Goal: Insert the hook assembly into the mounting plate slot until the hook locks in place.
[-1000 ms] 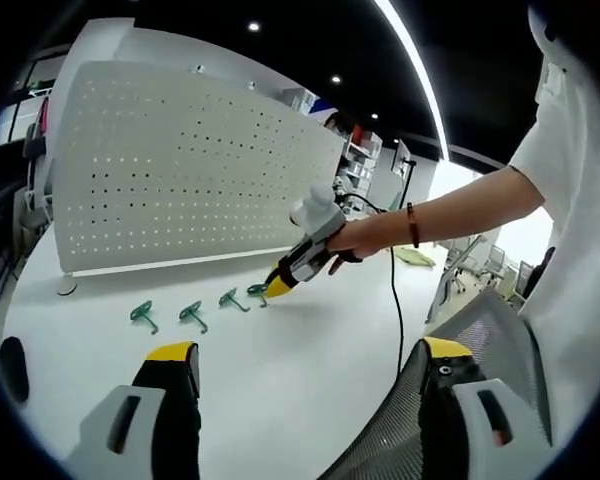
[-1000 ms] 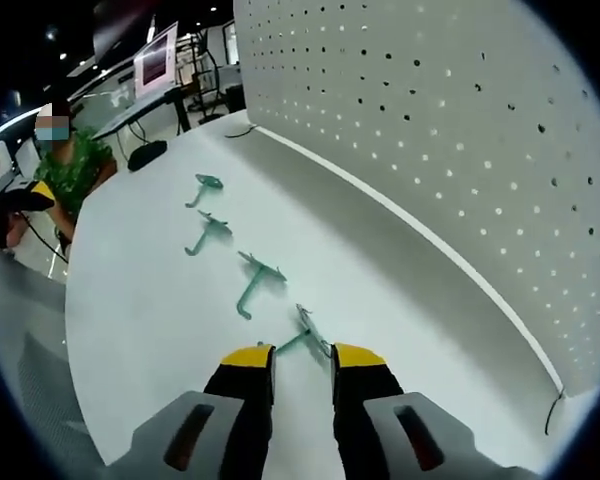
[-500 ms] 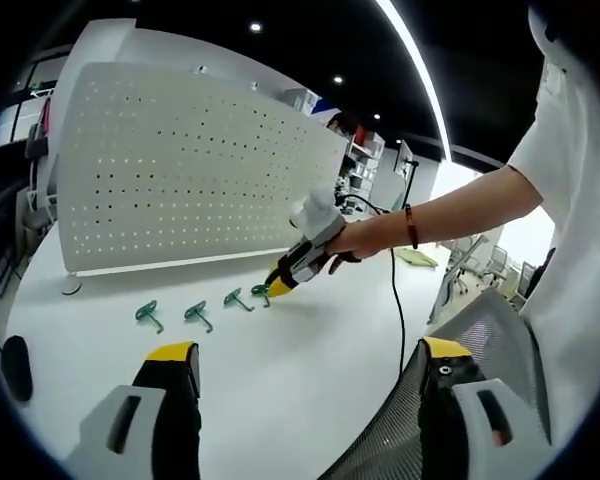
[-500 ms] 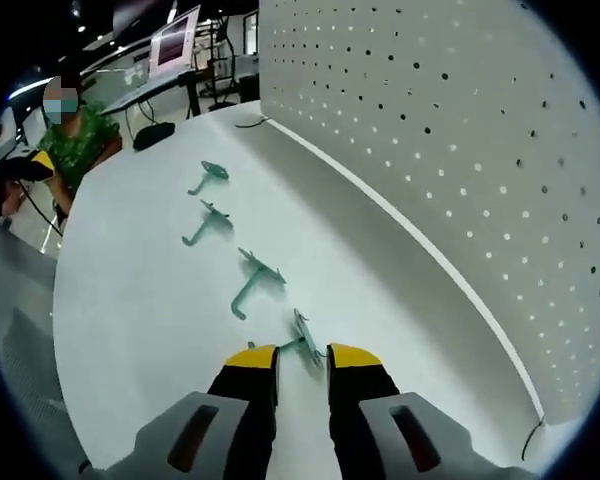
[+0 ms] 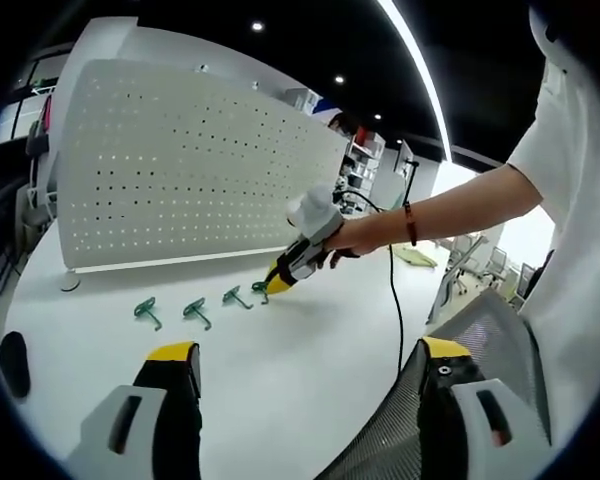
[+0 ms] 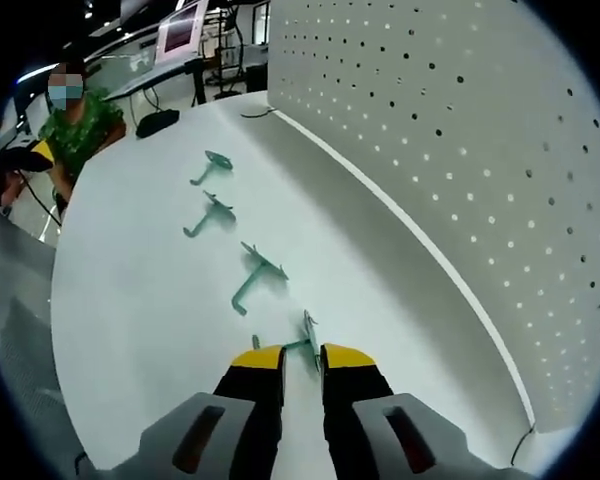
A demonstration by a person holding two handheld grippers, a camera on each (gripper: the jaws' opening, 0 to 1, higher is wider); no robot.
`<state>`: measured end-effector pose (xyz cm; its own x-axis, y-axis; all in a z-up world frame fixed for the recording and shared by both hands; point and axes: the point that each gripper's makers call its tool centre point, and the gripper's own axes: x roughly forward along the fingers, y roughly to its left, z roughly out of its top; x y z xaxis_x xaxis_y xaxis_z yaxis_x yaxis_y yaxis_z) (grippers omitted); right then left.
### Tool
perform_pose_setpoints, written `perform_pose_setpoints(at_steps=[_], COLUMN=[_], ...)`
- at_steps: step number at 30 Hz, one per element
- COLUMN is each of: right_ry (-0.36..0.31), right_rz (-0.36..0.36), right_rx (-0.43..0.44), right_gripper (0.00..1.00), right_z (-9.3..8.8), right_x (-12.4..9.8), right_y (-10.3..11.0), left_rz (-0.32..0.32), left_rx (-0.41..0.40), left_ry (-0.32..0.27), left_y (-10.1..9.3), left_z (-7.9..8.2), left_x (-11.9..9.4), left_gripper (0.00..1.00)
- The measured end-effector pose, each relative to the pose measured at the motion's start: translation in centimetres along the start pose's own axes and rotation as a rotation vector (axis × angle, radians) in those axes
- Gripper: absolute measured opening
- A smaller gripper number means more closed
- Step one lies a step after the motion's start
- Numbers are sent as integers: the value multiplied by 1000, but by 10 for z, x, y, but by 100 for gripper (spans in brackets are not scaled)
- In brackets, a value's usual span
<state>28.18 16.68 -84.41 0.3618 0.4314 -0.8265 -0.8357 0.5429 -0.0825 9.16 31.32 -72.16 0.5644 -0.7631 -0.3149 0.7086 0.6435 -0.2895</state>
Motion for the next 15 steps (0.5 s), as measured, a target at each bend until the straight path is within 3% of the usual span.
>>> perform_pose_setpoints(at_steps=[9, 15], right_ry=[31, 66], right_rz=[0, 4], right_rx=[-14, -24], right_gripper=[12, 6], right_z=[-7, -16], right_x=[3, 5], right_y=[0, 4], left_rz=[2, 4], left_rx=[-8, -7], left_ry=[-6, -3], left_y=[1, 2], left_z=[1, 0], left_x=[-2, -2], left_gripper=[91, 91])
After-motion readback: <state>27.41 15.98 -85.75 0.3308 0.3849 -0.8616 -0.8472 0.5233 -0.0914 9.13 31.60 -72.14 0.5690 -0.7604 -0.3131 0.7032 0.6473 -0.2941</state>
